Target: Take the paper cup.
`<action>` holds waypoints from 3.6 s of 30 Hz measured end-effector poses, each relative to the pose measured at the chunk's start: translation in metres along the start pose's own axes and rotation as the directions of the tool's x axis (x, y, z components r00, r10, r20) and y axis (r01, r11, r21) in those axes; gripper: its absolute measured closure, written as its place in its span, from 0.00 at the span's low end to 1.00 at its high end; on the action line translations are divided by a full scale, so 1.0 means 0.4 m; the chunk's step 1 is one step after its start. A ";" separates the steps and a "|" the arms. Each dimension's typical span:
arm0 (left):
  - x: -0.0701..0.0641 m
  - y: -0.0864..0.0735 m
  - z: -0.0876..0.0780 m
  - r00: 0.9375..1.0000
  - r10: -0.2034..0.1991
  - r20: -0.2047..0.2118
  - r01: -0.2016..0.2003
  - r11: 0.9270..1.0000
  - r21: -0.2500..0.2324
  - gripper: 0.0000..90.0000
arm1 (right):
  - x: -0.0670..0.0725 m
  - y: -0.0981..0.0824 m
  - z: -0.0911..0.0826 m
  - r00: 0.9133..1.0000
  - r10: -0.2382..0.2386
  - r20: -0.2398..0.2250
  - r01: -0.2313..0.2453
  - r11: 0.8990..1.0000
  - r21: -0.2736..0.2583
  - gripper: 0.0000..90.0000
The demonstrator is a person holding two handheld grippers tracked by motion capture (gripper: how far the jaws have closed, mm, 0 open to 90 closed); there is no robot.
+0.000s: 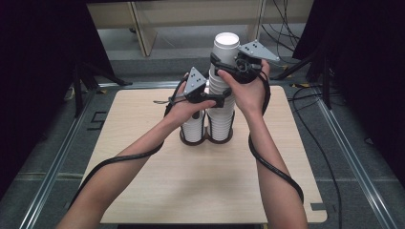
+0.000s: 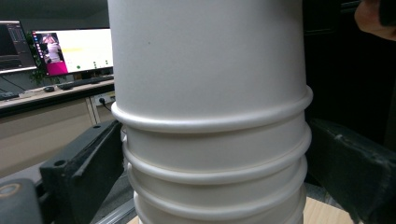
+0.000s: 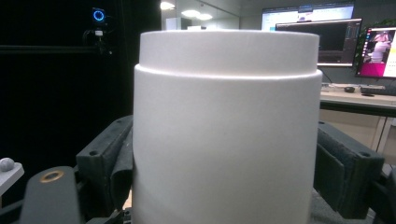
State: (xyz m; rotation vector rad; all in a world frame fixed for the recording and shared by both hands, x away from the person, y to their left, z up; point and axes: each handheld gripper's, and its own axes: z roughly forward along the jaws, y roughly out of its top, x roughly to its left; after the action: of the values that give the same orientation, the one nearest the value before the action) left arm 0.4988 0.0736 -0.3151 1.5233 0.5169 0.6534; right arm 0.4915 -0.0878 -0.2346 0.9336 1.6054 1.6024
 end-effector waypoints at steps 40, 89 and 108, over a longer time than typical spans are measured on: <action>-0.001 0.004 -0.002 0.999 0.048 -0.011 -0.048 0.999 0.015 0.06 | 0.005 0.105 -0.031 1.000 0.009 0.010 -0.008 0.991 -0.134 0.24; -0.010 0.040 -0.091 0.998 0.066 0.021 -0.066 0.998 0.009 0.00 | -0.040 0.112 -0.233 0.999 0.053 0.010 -0.048 0.959 -0.280 0.24; -0.061 -0.004 -0.266 0.995 0.066 0.079 -0.064 0.998 -0.019 0.00 | -0.071 -0.018 -0.327 0.994 0.097 0.042 -0.086 0.973 -0.216 0.24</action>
State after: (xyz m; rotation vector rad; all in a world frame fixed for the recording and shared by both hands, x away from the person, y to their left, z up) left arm 0.4087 0.1353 -0.3190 1.5494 0.4016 0.6427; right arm 0.3939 -0.1792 -0.2404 0.9369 1.3396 1.7592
